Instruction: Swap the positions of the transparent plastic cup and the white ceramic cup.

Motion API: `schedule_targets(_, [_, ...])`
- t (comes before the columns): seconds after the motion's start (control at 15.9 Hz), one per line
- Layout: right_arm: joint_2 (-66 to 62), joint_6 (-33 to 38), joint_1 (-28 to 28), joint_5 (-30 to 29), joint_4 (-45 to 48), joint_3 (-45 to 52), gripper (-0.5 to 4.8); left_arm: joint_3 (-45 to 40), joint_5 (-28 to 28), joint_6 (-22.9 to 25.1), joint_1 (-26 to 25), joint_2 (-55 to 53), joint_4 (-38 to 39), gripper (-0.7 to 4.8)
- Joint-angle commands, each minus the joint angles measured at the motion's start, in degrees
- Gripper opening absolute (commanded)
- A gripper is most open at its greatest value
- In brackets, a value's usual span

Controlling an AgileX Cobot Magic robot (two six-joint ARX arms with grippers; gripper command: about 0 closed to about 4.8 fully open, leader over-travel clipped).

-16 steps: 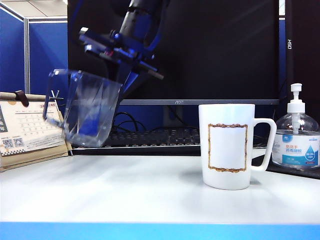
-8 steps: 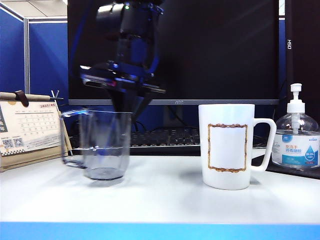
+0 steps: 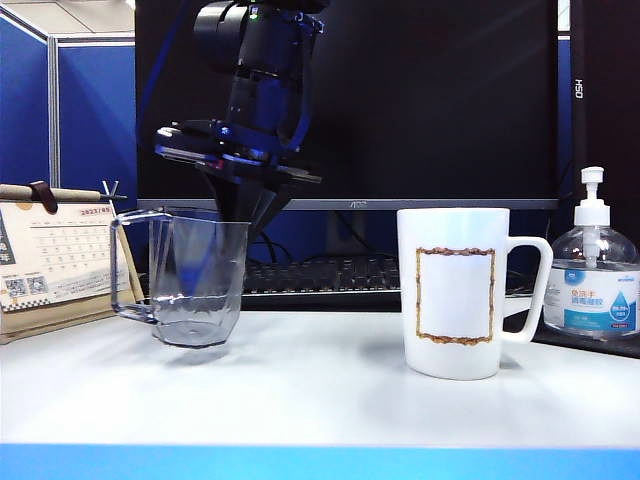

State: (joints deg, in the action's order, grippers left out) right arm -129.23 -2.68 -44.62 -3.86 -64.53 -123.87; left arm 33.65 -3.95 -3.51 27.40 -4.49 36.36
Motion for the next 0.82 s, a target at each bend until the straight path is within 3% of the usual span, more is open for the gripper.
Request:
schedule_targets(0.06, [0.1, -0.2, -0.3, -1.6, -0.1, -0.3, -0.03, 0.0, -0.4, 0.0, 0.0, -0.1, -0.3, -0.04])
schedule_targets(0.25, [0.1, -0.2, -0.2, -2.4, -0.4, -0.3, 0.56, 0.0, -0.4, 0.0, 0.0, -0.1, -0.4, -0.04])
schedule_targets(0.57, [0.1, -0.1, -0.3, -2.3, -1.1, -0.3, 0.69, 0.0, -0.4, 0.0, 0.0, -0.1, -0.4, -0.04])
schedule_targets(0.69, [0.1, -0.1, -0.3, -2.2, -1.2, -0.3, 1.65, 0.0, -0.4, 0.1, 0.0, -0.1, -0.4, -0.05])
schedule_targets(0.82, [0.3, 0.2, -0.3, -1.7, -0.8, -0.3, 1.77, 0.0, -0.4, 0.1, 0.0, -0.1, -0.5, -0.04])
